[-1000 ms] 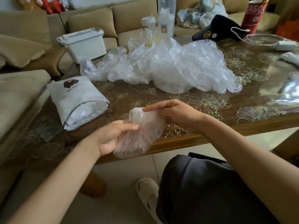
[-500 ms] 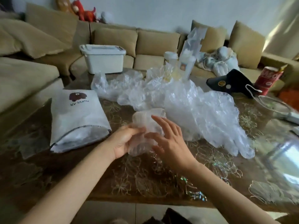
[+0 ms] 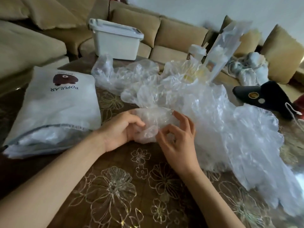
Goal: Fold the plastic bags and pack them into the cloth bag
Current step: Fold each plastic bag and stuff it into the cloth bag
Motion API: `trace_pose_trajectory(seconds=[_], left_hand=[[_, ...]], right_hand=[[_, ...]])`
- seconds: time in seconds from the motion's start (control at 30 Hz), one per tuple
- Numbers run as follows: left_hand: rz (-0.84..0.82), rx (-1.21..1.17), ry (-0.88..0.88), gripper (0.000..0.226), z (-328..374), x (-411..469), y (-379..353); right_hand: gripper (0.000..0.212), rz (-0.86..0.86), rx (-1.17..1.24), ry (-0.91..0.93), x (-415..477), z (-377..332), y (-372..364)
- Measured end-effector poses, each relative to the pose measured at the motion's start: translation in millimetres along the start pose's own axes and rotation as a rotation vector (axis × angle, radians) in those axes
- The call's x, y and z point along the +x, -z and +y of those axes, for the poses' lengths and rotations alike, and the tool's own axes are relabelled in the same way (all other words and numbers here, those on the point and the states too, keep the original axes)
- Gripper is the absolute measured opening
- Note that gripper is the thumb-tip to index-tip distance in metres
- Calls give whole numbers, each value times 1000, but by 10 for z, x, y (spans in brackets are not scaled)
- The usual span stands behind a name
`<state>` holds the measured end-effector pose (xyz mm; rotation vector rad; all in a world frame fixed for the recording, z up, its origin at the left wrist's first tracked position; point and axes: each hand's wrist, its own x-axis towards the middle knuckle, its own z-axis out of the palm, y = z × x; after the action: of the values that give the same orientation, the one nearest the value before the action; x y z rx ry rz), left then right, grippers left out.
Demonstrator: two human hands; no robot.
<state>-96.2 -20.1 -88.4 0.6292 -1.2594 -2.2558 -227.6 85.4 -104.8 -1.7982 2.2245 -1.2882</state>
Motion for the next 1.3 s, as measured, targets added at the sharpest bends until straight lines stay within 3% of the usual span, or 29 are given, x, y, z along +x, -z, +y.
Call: trace_pose_trajectory(seconds=[0.07, 0.27, 0.4, 0.53, 0.7, 0.87, 0.93, 1.0, 1.17, 1.23, 1.3], left_hand=[[-111, -3, 23, 27, -13, -37, -10], [-351, 192, 3, 58, -27, -99, -79], [-244, 150, 28, 36, 12, -126, -158], [-104, 156, 23, 31, -8, -76, -127], [86, 203, -25, 29, -84, -24, -120], [100, 162, -61, 29, -97, -29, -159], [86, 169, -55, 31, -105, -41, -181], [54, 137, -51, 32, -114, -42, -198], [-110, -9, 58, 38, -72, -83, -219], [-212, 74, 64, 46, -27, -129, -202], [-229, 332, -7, 66, 0, -163, -172]], right_hand=[[8, -56, 31, -43, -31, -13, -7], [14, -63, 126, -99, -13, -69, 6], [12, -91, 124, -111, -9, -92, 14], [11, -103, 159, -120, -25, -108, 11], [42, -137, 629, -339, 8, -162, 107], [74, -130, 518, -299, 10, -145, 41], [81, -140, 613, -379, 2, -140, 22], [78, -141, 714, -464, 0, -133, 31], [44, -134, 809, -501, 23, -155, 50], [39, -116, 799, -481, 26, -144, 42], [37, -86, 781, -480, 37, -144, 52]])
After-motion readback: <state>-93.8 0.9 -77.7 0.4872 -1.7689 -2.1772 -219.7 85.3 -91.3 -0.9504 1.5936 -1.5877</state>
